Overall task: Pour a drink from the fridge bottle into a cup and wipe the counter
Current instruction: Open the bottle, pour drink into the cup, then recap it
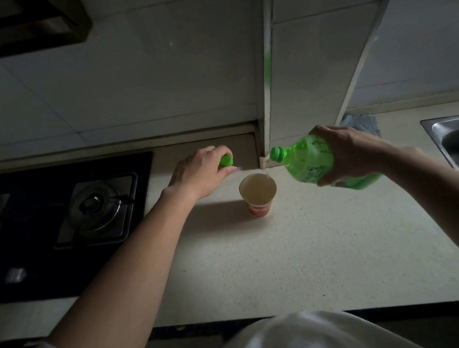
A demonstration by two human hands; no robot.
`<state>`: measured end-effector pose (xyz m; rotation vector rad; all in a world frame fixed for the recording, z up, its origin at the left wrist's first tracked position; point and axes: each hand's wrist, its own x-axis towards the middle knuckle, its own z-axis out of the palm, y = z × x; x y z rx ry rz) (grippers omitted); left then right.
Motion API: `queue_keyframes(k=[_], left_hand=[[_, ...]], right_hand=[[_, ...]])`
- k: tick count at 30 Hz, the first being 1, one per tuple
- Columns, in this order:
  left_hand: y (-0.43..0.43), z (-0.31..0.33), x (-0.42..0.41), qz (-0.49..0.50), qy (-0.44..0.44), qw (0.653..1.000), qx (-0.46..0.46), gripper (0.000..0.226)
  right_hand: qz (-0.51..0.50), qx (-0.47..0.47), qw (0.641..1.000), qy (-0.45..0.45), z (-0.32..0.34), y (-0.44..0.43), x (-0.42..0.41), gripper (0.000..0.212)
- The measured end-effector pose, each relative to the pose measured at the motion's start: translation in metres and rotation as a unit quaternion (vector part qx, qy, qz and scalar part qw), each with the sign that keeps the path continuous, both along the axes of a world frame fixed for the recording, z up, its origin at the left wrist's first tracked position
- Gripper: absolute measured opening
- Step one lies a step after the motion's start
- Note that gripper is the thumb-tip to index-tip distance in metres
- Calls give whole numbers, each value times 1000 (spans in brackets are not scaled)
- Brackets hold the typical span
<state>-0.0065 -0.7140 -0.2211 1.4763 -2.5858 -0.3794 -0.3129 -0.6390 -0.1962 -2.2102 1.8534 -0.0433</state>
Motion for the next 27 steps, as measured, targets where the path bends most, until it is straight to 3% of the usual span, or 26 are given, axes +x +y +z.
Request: queue_keyframes(k=[27], left_hand=[[-2,2,1,7,7,1000,-5,27]], right_hand=[[-6,17,1000,0,3,-6,7,96]])
